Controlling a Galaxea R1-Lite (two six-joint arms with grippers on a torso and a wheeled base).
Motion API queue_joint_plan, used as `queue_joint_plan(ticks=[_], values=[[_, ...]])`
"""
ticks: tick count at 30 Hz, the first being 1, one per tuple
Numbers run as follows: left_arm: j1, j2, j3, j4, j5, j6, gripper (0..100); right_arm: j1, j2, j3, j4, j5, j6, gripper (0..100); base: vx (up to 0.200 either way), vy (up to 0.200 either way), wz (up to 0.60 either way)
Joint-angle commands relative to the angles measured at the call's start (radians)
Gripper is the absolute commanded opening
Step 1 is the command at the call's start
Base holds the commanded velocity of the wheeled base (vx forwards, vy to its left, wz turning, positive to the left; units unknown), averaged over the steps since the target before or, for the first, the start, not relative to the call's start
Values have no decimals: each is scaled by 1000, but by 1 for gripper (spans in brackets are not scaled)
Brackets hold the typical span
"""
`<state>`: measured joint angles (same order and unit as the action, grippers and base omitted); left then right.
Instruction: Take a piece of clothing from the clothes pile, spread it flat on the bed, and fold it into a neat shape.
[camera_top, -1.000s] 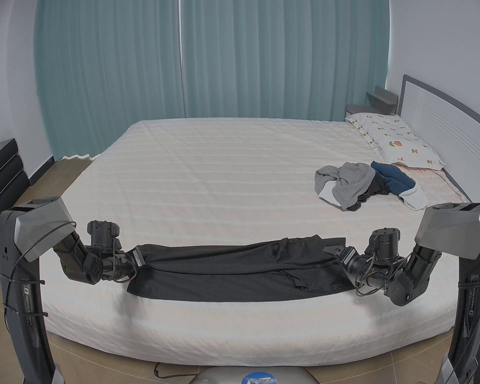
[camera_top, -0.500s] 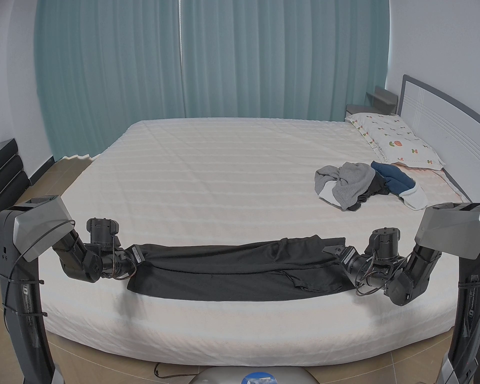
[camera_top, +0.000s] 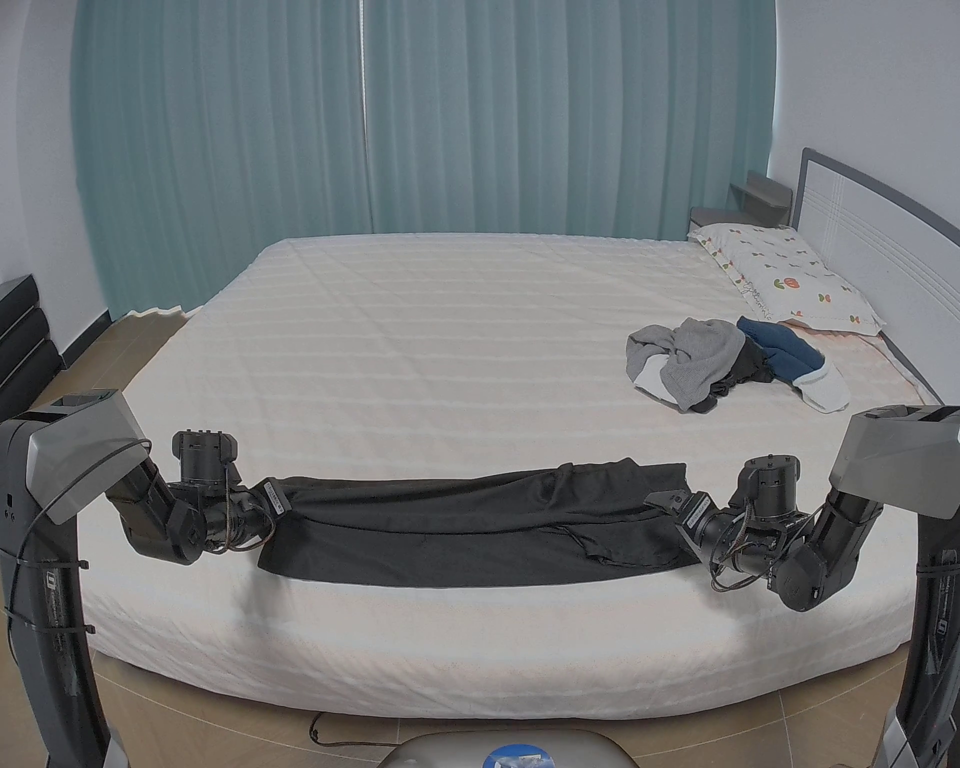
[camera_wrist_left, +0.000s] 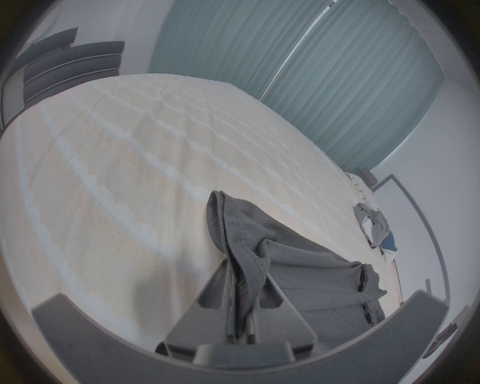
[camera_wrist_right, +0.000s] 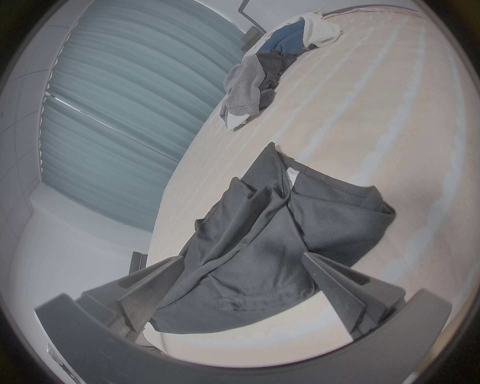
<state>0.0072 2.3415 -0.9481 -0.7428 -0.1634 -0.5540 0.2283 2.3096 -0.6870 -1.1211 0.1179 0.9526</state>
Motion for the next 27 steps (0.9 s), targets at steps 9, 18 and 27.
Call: queue_joint_plan(ticks=[9, 18, 27], values=[[-47, -28, -14, -9, 25, -90, 0, -1, -2, -5, 0, 0, 0, 100, 0, -44, 0], [-113, -87, -17, 36, 87, -141, 0, -12, -21, 1, -3, -1, 2, 100, 0, -200, 0], [-201, -123, -152, 256, 211, -153, 0, -12, -22, 3, -3, -1, 3, 100, 0, -200, 0]])
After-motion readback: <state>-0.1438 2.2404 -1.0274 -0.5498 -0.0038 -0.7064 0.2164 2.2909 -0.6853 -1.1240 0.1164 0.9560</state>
